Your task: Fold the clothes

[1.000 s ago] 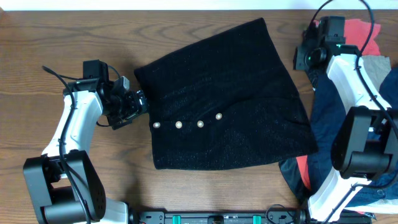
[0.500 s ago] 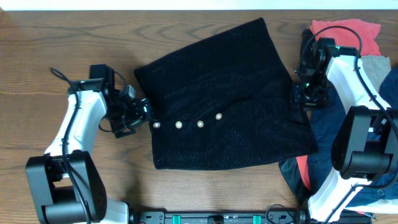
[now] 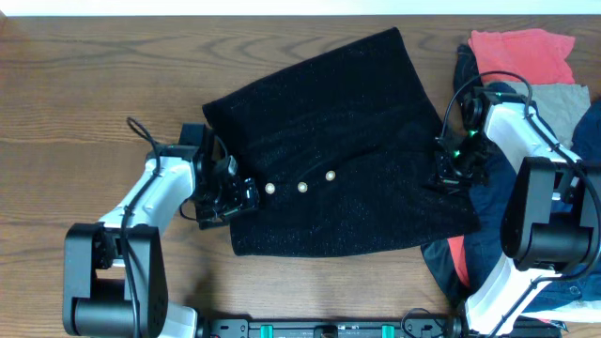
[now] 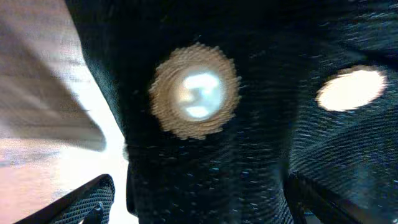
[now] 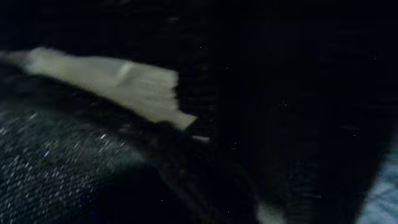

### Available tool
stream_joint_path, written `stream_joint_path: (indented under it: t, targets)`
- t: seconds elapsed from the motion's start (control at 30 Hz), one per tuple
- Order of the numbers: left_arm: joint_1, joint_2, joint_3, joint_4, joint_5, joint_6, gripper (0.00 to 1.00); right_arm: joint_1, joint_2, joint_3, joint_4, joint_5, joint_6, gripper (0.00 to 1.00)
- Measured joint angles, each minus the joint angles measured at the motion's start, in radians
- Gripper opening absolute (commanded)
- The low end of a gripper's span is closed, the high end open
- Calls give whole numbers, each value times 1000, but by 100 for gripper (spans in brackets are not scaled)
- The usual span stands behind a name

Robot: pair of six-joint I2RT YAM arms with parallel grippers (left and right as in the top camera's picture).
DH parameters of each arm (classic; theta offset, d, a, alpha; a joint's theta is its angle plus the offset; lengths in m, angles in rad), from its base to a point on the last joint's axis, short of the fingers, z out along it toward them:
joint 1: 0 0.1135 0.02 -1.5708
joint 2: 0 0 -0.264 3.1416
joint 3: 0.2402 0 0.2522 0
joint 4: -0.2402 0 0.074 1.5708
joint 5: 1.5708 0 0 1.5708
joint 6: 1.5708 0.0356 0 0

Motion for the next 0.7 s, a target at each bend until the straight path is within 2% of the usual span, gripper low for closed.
stream_joint_path:
  t: [0.03, 0.13, 0.17, 0.33, 0.43, 0.5, 0.53, 0.6, 0.7]
  targets:
    - [0, 0, -5, 2, 0, -1, 86, -3, 0, -1, 13, 20, 26, 1]
    - [0, 0, -8, 11, 1, -11, 67, -17, 0, -2, 79, 87, 104, 1]
    - [0, 0, -8, 20, 2, -13, 65, -23, 0, -2, 105, 100, 122, 1]
    - [0, 0, -8, 58, 1, -15, 65, -37, 0, -2, 152, 172, 222, 1]
    - [0, 0, -8, 68, 1, -25, 66, -37, 0, -2, 162, 188, 257, 6]
    - [0, 0, -8, 69, 0, -26, 76, -36, 0, -2, 164, 192, 267, 17]
    - [0, 0, -8, 69, 1, -37, 82, -36, -1, -2, 165, 190, 257, 26]
    - [0, 0, -8, 69, 8, -40, 85, -35, 0, -2, 164, 183, 247, 29]
    - [0, 0, -8, 79, 40, -47, 86, -32, -4, -19, 166, 171, 222, 24]
